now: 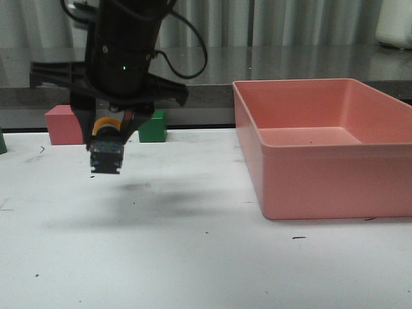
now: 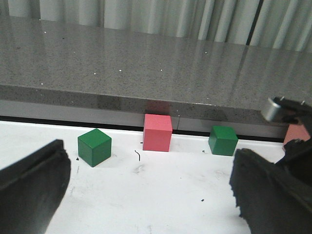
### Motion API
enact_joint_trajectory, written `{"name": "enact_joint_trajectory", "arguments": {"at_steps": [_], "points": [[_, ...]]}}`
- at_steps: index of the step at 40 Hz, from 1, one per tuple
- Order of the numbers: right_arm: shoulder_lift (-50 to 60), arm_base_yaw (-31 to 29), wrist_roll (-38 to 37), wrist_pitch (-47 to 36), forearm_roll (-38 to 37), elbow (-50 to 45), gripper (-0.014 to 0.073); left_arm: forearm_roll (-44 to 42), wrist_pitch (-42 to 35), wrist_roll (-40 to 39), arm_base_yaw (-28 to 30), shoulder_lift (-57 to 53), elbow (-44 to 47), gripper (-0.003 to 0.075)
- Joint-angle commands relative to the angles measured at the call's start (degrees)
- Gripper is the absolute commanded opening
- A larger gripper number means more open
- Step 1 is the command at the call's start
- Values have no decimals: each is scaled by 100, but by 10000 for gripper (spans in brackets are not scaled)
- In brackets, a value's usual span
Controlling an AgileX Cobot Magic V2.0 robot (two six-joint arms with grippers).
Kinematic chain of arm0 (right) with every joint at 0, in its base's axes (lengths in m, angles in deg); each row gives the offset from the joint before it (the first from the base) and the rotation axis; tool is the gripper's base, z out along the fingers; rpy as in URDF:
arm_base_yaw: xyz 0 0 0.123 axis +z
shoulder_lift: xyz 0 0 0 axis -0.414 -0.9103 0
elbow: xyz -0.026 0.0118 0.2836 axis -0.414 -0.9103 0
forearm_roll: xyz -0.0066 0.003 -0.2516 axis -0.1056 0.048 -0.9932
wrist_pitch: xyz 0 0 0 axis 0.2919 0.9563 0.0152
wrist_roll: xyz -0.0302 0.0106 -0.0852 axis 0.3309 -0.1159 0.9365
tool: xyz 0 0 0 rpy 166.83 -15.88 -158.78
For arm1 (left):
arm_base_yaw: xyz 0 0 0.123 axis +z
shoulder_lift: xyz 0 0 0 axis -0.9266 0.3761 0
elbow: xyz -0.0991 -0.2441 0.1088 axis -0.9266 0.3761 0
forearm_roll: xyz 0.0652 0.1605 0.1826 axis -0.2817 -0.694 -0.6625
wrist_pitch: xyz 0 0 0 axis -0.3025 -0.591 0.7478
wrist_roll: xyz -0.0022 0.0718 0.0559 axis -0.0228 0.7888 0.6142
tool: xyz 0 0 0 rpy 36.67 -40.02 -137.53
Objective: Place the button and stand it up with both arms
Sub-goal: 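Lift the button out of the bin and lower it onto the table, then open the right gripper and withdraw it upward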
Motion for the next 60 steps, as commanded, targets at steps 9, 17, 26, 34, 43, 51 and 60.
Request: {"name": "enact_joint_trajectory", "arguments": {"at_steps": [9,17,26,34,43,51,60], "points": [[-178,-13,-475,-427,188,230,195,6,-450,-57,16,79,-229,640],[-192,-20,-475,-443,188,230,232,6,-450,-57,16,79,-229,640],[-106,-20,-475,-476,211,230,512,6,-450,-57,16,79,-229,640],[340,-20,-377,-462,204,230,540,6,-450,-57,16,79,-229,640],[907,-14,256,-114,204,230,159,6,-450,-57,16,79,-229,640],[1218,-141,501,267,149,225,-64,6,-450,-57,16,79,-229,640],[1824,-614,1047,549,149,-190,-64,6,-438,-57,16,79,-229,640]]}}
